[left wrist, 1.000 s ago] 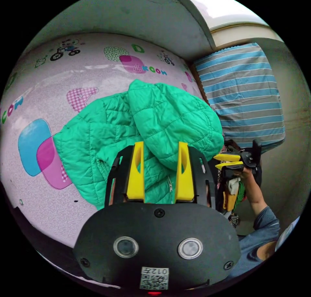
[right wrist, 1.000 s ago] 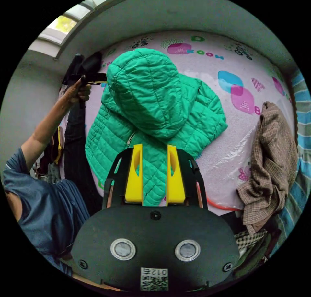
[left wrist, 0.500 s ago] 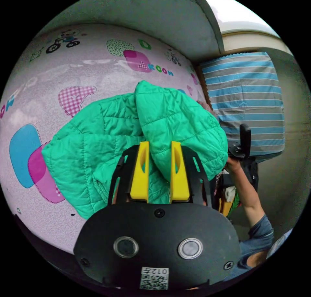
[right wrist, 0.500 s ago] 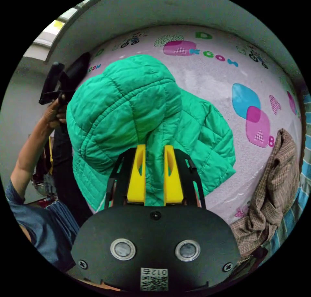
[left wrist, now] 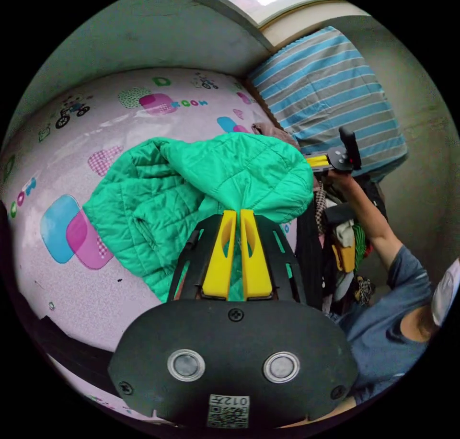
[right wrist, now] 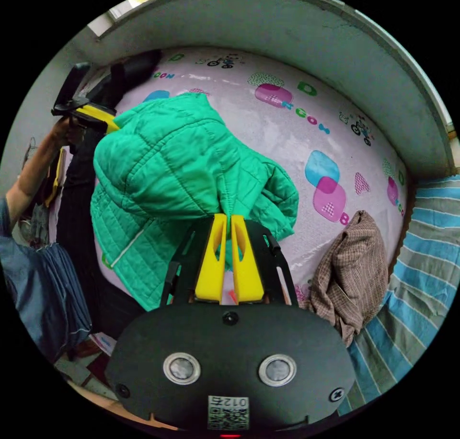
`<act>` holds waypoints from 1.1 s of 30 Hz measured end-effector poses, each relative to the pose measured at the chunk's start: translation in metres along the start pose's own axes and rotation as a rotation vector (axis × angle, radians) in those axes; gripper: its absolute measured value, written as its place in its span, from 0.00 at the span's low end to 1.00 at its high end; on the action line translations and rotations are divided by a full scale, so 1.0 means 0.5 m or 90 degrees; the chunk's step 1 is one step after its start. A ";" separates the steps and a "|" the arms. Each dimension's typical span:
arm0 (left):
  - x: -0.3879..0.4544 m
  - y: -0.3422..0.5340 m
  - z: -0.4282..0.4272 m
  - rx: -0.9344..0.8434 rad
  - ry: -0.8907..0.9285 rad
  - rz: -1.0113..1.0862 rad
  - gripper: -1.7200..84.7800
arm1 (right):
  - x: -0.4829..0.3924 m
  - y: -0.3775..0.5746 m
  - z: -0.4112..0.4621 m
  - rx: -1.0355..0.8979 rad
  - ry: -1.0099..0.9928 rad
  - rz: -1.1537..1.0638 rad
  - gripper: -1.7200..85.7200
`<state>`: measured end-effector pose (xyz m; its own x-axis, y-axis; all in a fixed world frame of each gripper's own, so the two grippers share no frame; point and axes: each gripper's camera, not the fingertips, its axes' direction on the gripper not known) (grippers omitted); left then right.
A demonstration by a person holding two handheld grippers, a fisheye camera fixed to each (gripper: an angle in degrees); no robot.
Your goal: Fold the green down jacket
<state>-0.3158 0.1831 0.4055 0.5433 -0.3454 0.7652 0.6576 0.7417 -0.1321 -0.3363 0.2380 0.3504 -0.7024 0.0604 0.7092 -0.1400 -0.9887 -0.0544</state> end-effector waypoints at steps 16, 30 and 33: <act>0.000 0.145 0.078 0.005 -0.102 -0.007 0.08 | 0.062 0.092 0.100 -0.044 -0.106 0.146 0.13; 0.322 0.195 0.193 -0.068 -0.285 0.366 0.19 | 0.124 0.137 0.164 0.008 -0.153 0.200 0.16; 0.326 0.193 0.261 -0.111 -0.354 0.376 0.16 | 0.129 0.120 0.174 0.024 -0.151 0.197 0.10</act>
<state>-0.2317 0.2732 0.5998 0.5166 0.4419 0.7334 0.4415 0.5964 -0.6703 -0.3294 0.1705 0.4542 -0.5257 -0.2700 0.8067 0.0819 -0.9600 -0.2679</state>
